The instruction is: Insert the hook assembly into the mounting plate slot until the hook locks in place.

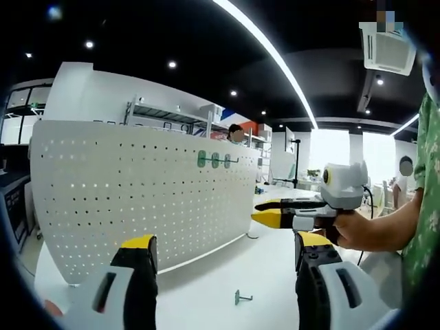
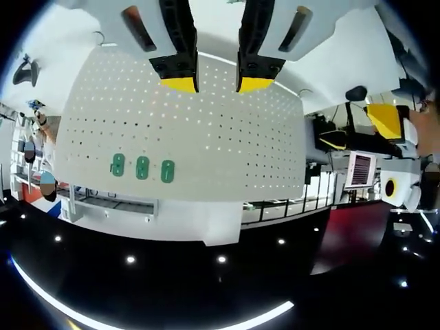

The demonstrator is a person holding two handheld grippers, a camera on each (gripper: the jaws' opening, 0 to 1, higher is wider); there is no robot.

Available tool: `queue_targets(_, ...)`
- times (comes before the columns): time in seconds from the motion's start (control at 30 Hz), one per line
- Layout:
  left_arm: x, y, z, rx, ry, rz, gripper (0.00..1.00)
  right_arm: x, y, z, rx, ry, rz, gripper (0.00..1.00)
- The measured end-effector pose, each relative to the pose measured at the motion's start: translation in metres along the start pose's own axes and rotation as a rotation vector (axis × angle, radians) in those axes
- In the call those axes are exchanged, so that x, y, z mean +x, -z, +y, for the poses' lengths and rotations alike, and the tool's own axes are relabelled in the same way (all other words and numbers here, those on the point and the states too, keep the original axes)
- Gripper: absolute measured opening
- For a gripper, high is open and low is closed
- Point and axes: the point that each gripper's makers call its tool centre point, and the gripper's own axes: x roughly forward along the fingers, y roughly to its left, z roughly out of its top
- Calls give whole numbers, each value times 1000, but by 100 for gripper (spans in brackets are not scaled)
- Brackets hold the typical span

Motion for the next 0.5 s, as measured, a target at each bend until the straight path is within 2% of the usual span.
queue_targets(0.27, -2, 16, -6, -19, 1, 26, 84, -14, 16, 5, 1, -14, 25, 21)
queue_targets(0.5, 1, 35, -12, -38, 10, 65, 83, -14, 20, 2, 1, -13, 33, 21)
